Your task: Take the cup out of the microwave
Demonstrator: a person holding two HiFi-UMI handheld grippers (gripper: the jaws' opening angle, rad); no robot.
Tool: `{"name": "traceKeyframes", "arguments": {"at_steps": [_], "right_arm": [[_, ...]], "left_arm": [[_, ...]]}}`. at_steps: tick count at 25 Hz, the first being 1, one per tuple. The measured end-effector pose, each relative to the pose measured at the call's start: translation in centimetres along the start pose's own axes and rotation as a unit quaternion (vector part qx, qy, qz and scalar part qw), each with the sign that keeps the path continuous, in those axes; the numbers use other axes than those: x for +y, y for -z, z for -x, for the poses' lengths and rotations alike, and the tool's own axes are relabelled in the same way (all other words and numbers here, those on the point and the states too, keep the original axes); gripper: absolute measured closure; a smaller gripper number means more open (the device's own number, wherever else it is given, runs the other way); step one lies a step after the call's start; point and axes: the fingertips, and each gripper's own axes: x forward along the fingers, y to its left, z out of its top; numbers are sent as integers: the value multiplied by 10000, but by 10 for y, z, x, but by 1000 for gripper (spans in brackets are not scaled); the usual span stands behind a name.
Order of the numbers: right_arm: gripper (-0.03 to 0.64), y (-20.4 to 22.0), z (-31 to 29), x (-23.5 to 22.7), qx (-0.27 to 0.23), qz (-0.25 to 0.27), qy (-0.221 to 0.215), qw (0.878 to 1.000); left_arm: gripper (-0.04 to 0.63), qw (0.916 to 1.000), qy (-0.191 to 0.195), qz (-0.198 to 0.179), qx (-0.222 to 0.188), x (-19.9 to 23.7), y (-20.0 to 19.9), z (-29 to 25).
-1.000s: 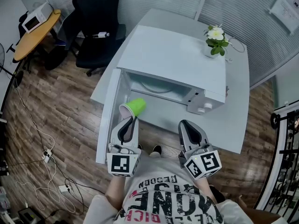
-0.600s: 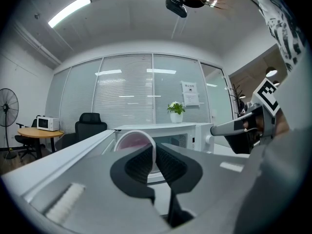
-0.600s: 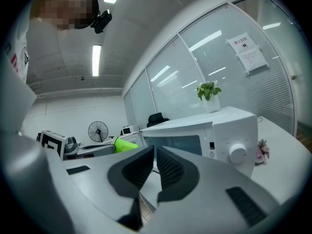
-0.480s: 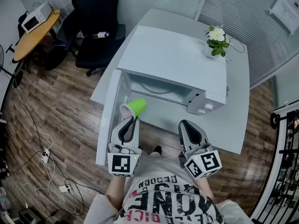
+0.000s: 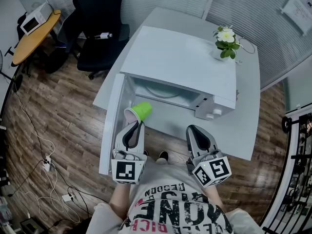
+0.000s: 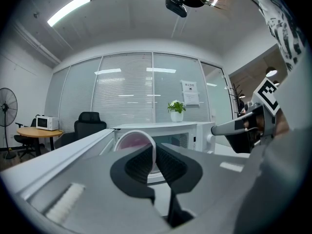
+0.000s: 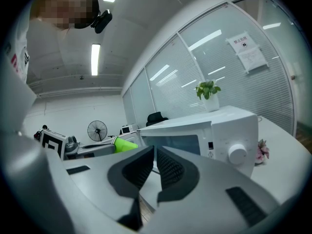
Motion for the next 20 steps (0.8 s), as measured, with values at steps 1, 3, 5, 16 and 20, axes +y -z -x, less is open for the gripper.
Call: {"name": "traceKeyframes", "arguments": {"at_steps": [1, 3, 5, 16, 20], "right_arm": [[589, 0, 0, -1, 9, 2, 5, 10000], [589, 1, 0, -2, 23, 1, 18, 10000], [589, 1, 0, -2, 26, -1, 17, 10000], [589, -1, -3, -3, 39, 24, -1, 10000], [589, -3, -4, -4, 24, 42, 3, 10000]], "left_arm": [[563, 10000, 8, -69, -47, 1, -1, -1], [563, 9998, 23, -171, -112, 1, -2, -3], [563, 9998, 38, -179, -106, 1, 1, -4], [563, 9998, 69, -165, -86, 1, 3, -8], [563, 9999, 134, -102, -17, -1, 2, -9]]}}
